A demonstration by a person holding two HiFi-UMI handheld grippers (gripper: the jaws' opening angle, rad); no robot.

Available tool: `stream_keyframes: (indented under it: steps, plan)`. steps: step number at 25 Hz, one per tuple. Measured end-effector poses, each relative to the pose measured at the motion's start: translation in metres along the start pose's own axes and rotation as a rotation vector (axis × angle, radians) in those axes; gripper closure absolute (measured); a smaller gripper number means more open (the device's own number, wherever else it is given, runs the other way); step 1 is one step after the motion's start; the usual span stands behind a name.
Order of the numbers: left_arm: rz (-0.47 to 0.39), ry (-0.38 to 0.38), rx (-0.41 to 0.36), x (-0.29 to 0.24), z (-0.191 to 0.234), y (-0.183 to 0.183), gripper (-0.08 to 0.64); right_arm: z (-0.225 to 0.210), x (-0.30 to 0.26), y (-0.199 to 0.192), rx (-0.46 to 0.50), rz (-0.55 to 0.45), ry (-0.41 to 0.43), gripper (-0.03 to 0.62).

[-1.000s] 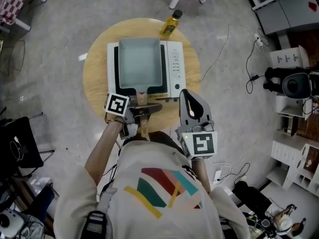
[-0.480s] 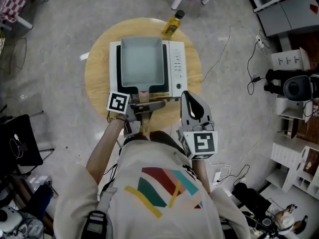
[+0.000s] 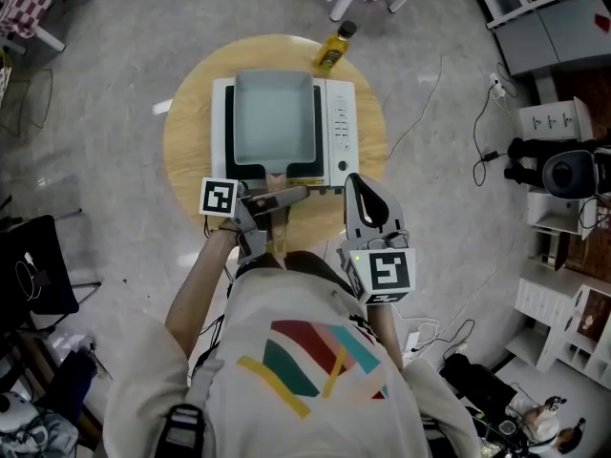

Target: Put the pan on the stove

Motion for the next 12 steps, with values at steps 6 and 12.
stream_keyframes:
  steps: [6, 12]
  plan:
    - [-0.037, -0.004, -0.017, 0.012, -0.002, -0.001, 0.279, 0.002, -0.006, 0.004, 0.02, -0.007, 0.017, 0.592]
    - [-0.062, 0.05, -0.032, 0.026, 0.0, -0.004, 0.279, 0.017, -0.017, 0.017, 0.114, -0.029, 0.069, 0.592]
Point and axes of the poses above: the fingertips, and each gripper's own axes: x backward along the fingers, z to its left, y out of its top, the point moved 5 cm from there along x, backward along the fingers, and after that the axes turned 6 degrees about x, right-handed, at the moved point
